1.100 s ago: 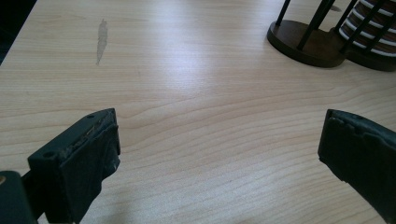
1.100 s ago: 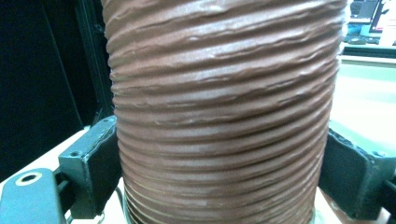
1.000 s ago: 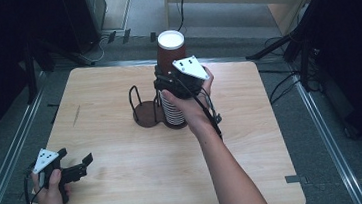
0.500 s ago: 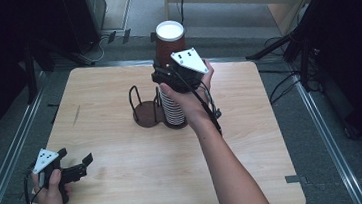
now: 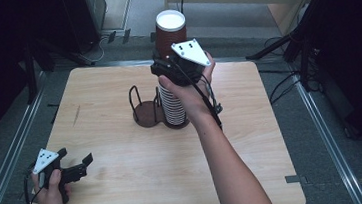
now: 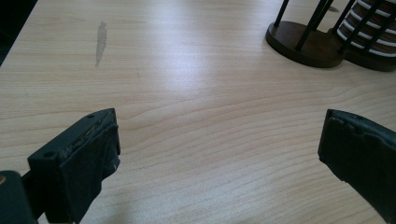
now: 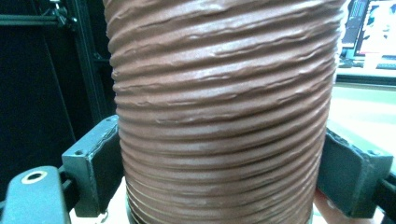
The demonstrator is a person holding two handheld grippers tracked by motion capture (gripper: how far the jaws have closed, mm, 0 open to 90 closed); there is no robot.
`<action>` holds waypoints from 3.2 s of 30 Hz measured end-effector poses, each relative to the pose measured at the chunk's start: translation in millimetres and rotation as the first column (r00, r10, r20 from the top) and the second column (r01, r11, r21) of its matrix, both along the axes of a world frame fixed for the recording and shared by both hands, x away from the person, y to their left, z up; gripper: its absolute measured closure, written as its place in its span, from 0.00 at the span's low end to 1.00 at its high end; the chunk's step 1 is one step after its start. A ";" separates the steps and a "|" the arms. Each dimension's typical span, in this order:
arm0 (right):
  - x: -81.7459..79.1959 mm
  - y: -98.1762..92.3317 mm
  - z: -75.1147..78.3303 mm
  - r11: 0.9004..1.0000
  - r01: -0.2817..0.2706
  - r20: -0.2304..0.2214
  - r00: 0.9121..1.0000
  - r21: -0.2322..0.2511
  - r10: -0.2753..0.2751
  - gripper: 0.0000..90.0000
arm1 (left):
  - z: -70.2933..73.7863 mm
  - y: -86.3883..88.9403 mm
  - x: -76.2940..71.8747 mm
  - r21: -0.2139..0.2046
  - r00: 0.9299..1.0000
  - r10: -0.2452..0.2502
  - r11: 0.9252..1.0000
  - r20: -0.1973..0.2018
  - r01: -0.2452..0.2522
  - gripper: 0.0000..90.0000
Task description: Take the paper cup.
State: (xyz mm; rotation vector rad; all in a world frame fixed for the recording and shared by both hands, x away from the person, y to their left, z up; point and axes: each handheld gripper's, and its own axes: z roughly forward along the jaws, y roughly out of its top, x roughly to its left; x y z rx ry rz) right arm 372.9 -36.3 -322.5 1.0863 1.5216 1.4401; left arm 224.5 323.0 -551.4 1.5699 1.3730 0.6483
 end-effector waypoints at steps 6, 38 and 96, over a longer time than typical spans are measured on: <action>-0.5 -3.4 11.0 1.000 0.005 0.006 1.000 0.024 -0.005 0.14 | 0.1 -0.1 -0.1 0.000 1.000 -0.001 1.000 0.001 0.001 0.00; -13.1 -64.4 17.4 0.993 0.097 0.029 0.995 0.070 -0.099 0.14 | 0.1 1.6 0.0 -0.014 1.000 0.009 1.000 -0.002 -0.009 0.00; -60.5 -110.6 -87.6 0.984 0.174 -0.047 0.983 -0.028 -0.175 0.14 | 0.6 -2.9 -1.7 0.028 1.000 0.000 1.000 0.014 -0.001 0.00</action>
